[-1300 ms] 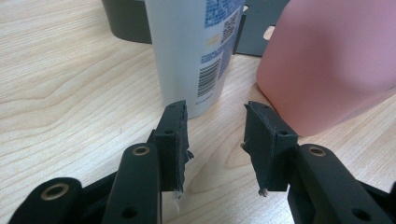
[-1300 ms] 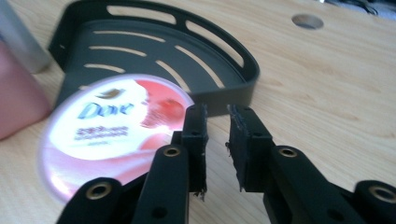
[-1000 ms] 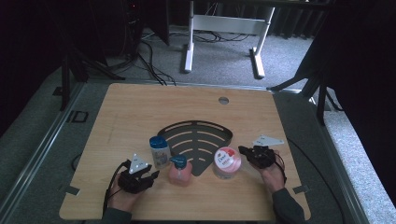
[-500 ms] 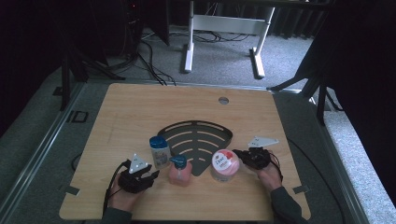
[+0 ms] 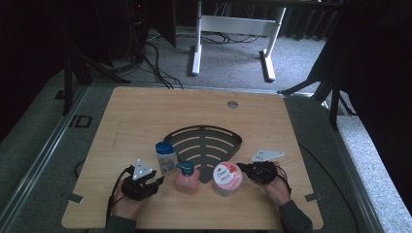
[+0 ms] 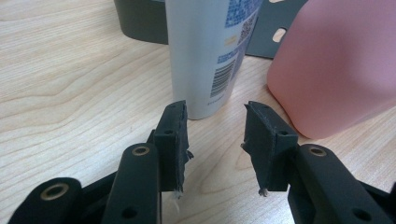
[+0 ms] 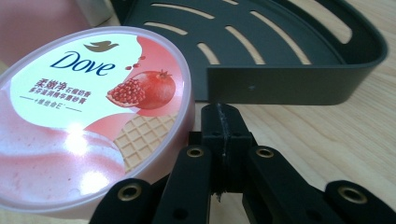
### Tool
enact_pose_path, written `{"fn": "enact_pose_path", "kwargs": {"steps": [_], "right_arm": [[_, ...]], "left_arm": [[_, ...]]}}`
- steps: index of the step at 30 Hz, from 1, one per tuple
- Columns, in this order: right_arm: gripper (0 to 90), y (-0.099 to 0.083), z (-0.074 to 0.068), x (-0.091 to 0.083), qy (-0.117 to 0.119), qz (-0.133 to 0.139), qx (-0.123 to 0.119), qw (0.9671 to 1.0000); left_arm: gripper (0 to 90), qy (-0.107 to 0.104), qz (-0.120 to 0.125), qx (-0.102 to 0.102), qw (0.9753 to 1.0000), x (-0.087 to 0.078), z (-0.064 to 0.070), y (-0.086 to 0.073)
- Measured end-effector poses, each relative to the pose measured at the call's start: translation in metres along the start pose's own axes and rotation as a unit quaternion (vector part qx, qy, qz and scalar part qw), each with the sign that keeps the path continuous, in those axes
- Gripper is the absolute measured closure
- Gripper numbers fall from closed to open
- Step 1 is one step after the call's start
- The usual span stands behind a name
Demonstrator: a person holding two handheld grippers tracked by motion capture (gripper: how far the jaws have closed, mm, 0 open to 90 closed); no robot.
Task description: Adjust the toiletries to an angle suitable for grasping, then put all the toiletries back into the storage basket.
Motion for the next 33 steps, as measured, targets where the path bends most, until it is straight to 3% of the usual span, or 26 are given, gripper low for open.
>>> {"fn": "enact_pose_path", "kwargs": {"steps": [9,12,16,20,23,27,29,33], "right_arm": [[90.0,0.000,-0.017,0.004,0.013,-0.007,-0.020,0.9997],[90.0,-0.001,-0.016,0.006,0.007,-0.013,-0.025,0.9996],[90.0,-0.005,-0.004,0.008,-0.016,-0.019,-0.014,0.9996],[90.0,-0.012,0.015,0.004,-0.059,-0.027,-0.002,0.9979],[89.5,-0.018,0.028,0.001,-0.094,-0.038,0.002,0.9949],[88.3,-0.025,0.043,-0.005,-0.120,-0.040,0.014,0.9919],[86.5,-0.029,0.051,-0.007,-0.130,-0.042,0.031,0.9902],[84.3,-0.034,0.057,-0.008,-0.128,-0.039,0.047,0.9899]], "left_arm": [[59.5,0.004,0.004,-0.002,1.0000,-0.002,-0.004,0.001],[59.5,0.004,0.004,-0.003,1.0000,-0.002,-0.005,0.001],[59.4,0.005,0.008,-0.006,0.9999,-0.004,-0.008,0.002],[59.5,0.000,0.012,-0.010,0.9999,-0.008,-0.011,0.003],[59.3,-0.006,0.009,-0.008,0.9999,-0.009,-0.013,0.004],[58.2,-0.009,0.008,0.002,0.9999,-0.012,-0.015,0.008],[57.7,-0.016,0.012,0.005,0.9998,-0.014,-0.016,0.010],[56.6,-0.031,0.011,0.018,0.9993,-0.018,-0.018,0.014]]}}
Point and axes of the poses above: each handheld gripper's, and its own axes: x roughly forward along the jaws, y roughly out of its top, z roughly to its right, the point moved 3 cm from there along x, roughly forward along the jaws, and after that the axes turned 2 degrees about z, right-handed, at the moved point
